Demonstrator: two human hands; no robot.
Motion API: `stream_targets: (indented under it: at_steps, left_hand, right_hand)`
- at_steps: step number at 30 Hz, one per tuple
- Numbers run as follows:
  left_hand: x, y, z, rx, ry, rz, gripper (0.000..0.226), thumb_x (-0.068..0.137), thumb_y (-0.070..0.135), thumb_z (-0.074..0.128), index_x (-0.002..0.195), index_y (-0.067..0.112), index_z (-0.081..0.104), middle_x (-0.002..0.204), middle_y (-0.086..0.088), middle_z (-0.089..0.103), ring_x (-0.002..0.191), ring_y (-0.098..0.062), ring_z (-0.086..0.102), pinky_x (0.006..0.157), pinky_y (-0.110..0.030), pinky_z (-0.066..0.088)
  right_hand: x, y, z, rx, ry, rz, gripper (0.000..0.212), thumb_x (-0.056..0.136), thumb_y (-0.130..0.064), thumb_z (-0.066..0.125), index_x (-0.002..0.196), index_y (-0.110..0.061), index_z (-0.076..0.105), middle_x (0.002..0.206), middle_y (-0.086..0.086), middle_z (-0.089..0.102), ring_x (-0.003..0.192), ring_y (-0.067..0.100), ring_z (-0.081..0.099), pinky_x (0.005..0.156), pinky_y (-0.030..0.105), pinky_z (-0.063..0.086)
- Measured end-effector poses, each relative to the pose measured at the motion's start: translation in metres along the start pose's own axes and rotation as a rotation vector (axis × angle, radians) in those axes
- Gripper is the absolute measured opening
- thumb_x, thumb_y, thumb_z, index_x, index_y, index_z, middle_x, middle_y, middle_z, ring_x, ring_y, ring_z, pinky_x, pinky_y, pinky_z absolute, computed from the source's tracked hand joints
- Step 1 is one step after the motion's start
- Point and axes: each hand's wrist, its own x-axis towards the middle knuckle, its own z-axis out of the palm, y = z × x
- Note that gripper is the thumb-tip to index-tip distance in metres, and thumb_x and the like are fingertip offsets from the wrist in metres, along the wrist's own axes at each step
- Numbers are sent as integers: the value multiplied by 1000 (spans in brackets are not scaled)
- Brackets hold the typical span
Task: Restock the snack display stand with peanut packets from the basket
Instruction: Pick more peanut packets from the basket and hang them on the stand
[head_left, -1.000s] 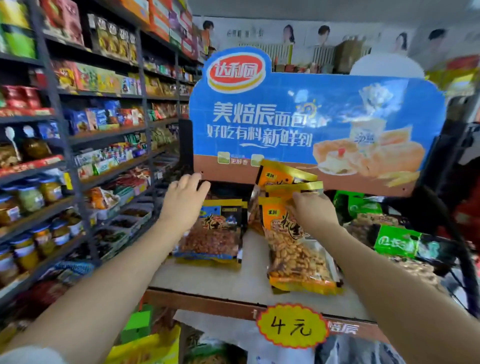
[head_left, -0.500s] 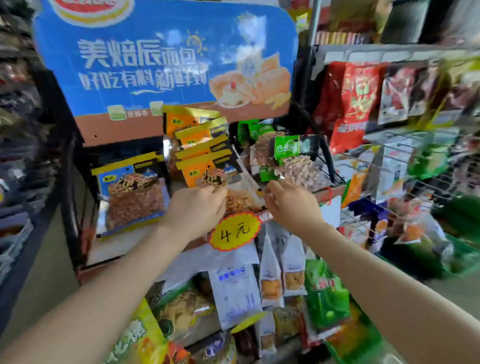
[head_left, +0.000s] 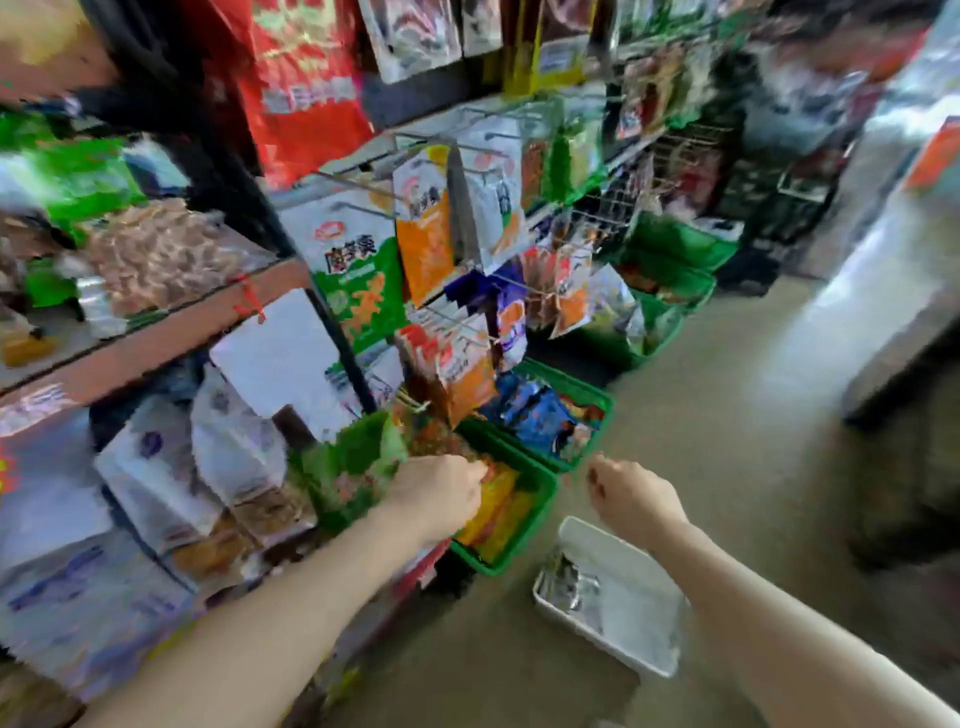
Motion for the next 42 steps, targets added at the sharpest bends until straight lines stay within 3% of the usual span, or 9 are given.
stream_targets:
  at_steps: [8, 16, 22, 25, 28, 31, 35, 39, 42]
  left_hand:
    - [114, 109, 151, -162, -383, 12, 22, 92, 29, 39, 98, 14, 55, 107, -11, 62, 100, -35, 59, 74, -40, 48]
    - [225, 114, 387, -125, -673, 29, 19, 92, 19, 38, 103, 13, 52, 109, -9, 61, 101, -32, 60, 73, -38, 48]
    - [303, 99, 545, -48, -629, 114, 13, 95, 22, 40, 98, 17, 51, 102, -6, 60, 95, -27, 63, 62, -36, 44]
    - [326, 92, 582, -9, -522, 180, 13, 94, 24, 41, 99, 17, 51, 100, -4, 60, 93, -25, 61, 70, -36, 47]
    - [336, 91, 604, 48, -489, 243, 23, 93, 21, 43, 115, 17, 46, 108, -4, 55, 98, -26, 57, 75, -36, 44]
    - [335, 90, 623, 108, -478, 368, 33, 76, 16, 68, 106, 16, 54, 98, -7, 57, 81, -27, 61, 58, -33, 40]
    - [336, 97, 632, 231, -412, 523, 22, 42, 4, 67, 60, 14, 59, 61, -5, 56, 48, -24, 54, 47, -26, 22]
    - [354, 110, 644, 245, -343, 535, 18, 55, 15, 51, 67, 19, 64, 66, -1, 60, 60, -22, 59, 48, -23, 35]
    - [360, 120, 655, 235, -408, 492, 33, 70, 9, 57, 101, 20, 57, 91, -4, 60, 91, -25, 55, 69, -29, 37]
  right_hand:
    - [33, 174, 98, 131, -331, 317, 24, 93, -21, 36, 96, -12, 58, 98, 12, 69, 87, 32, 65, 63, 30, 42]
    - [89, 254, 308, 303, -542, 479, 16, 92, -20, 38, 87, -18, 54, 102, 10, 67, 85, 29, 58, 63, 29, 39]
    - [174, 267, 492, 493, -547, 499, 23, 95, -15, 41, 107, -7, 59, 114, 17, 65, 104, 33, 59, 79, 33, 45]
    - [225, 270, 568, 501, -524, 470, 26, 93, -5, 40, 111, -6, 58, 116, 17, 64, 101, 31, 60, 76, 31, 44]
    - [264, 268, 614, 517, -505, 426, 45, 89, 2, 43, 132, -11, 45, 135, 15, 52, 117, 30, 54, 92, 38, 46]
    - [287, 268, 644, 562, -632, 375, 61, 86, 8, 44, 143, -13, 32, 148, 13, 37, 130, 28, 44, 101, 36, 40]
    - [289, 281, 652, 584, -696, 315, 36, 88, -1, 39, 122, -5, 53, 127, 21, 56, 112, 32, 53, 85, 31, 42]
    - [268, 303, 625, 630, -580, 397, 29, 90, -8, 36, 99, 4, 61, 108, 25, 62, 89, 30, 51, 69, 30, 35]
    - [244, 320, 615, 683, -522, 491, 36, 94, -15, 34, 92, 9, 61, 97, 26, 62, 91, 33, 53, 74, 37, 40]
